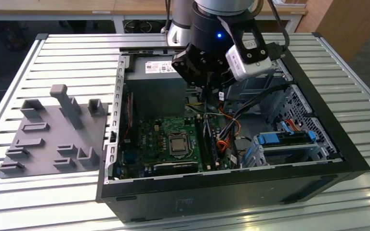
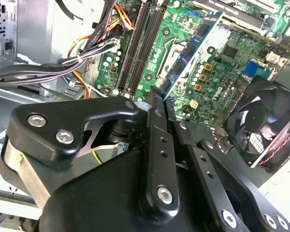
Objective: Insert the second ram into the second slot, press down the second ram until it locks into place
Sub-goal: 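Press down the second ram until it locks into place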
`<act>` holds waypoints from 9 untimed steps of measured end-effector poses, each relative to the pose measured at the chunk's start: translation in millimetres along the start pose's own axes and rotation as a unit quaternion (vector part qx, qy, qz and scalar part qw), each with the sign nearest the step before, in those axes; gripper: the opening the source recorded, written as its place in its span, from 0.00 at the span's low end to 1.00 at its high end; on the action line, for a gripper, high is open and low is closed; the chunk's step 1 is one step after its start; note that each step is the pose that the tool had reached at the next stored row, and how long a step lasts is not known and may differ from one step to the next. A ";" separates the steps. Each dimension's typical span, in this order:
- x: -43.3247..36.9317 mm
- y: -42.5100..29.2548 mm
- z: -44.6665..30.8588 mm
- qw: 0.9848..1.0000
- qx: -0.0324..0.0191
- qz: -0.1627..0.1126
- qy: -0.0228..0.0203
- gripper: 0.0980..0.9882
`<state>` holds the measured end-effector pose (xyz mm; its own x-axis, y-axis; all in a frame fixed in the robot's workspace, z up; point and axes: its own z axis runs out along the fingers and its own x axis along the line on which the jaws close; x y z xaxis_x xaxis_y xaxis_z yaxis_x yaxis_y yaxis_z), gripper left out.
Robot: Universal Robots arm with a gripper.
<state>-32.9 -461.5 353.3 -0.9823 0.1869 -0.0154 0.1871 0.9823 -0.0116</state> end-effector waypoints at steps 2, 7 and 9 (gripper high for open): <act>0.0 0.0 0.0 1.000 0.000 -0.006 0.000 0.04; 0.0 0.0 0.0 1.000 0.000 -0.020 0.000 0.04; 0.0 0.0 0.0 1.000 0.000 -0.026 0.000 0.04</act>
<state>-32.9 -461.5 353.3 -0.9907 0.1356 -0.0153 0.1357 0.9907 -0.0116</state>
